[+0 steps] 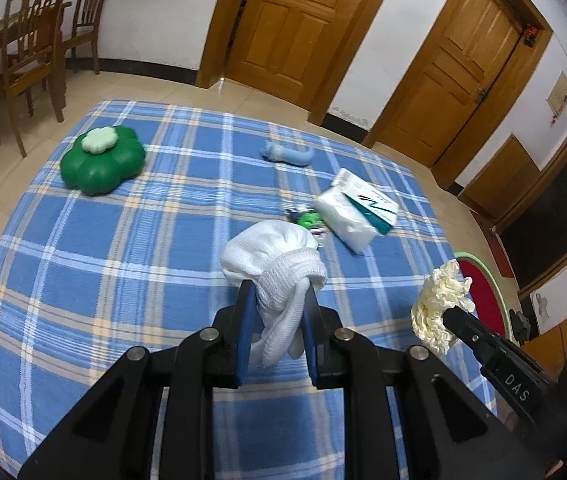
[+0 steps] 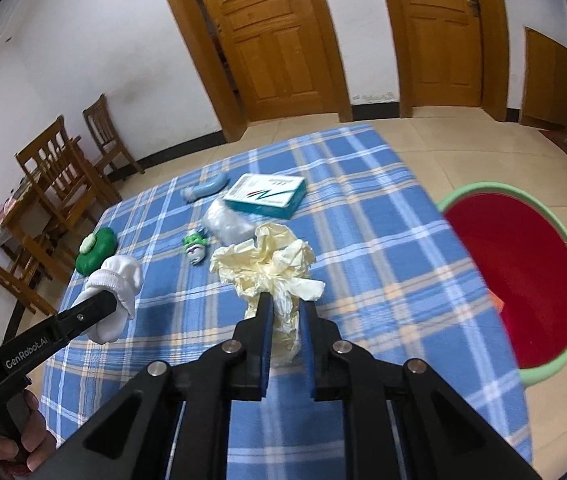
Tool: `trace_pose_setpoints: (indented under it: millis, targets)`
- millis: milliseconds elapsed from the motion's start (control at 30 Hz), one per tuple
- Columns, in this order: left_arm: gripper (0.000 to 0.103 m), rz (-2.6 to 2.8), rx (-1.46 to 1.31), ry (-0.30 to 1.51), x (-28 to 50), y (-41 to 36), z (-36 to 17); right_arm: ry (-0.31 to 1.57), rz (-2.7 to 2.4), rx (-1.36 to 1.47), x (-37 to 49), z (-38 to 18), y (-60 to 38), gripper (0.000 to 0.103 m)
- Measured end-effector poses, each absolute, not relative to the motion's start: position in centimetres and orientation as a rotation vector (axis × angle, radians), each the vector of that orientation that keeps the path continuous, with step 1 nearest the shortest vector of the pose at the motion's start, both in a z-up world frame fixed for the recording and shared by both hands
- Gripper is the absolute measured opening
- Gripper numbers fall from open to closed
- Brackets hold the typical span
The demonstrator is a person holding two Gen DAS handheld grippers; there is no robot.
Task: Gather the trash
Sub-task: 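Carry the white cloth and cream glove over the red bucket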
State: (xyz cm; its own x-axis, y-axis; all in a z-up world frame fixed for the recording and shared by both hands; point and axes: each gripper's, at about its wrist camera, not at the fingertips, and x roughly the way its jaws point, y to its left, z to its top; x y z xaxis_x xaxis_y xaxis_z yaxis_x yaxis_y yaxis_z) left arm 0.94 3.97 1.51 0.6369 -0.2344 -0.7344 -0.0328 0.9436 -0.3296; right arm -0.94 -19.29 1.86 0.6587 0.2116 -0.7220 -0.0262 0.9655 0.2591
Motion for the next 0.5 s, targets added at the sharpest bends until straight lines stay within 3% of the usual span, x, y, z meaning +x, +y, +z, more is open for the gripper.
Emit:
trace_pose_setpoints:
  millis: [500]
  targets:
    - [0.021,-0.275,-0.229,0.894,1.0,-3.9,3.4,0.784,0.0,0.354,-3.9,2.9,-27.3,0.015]
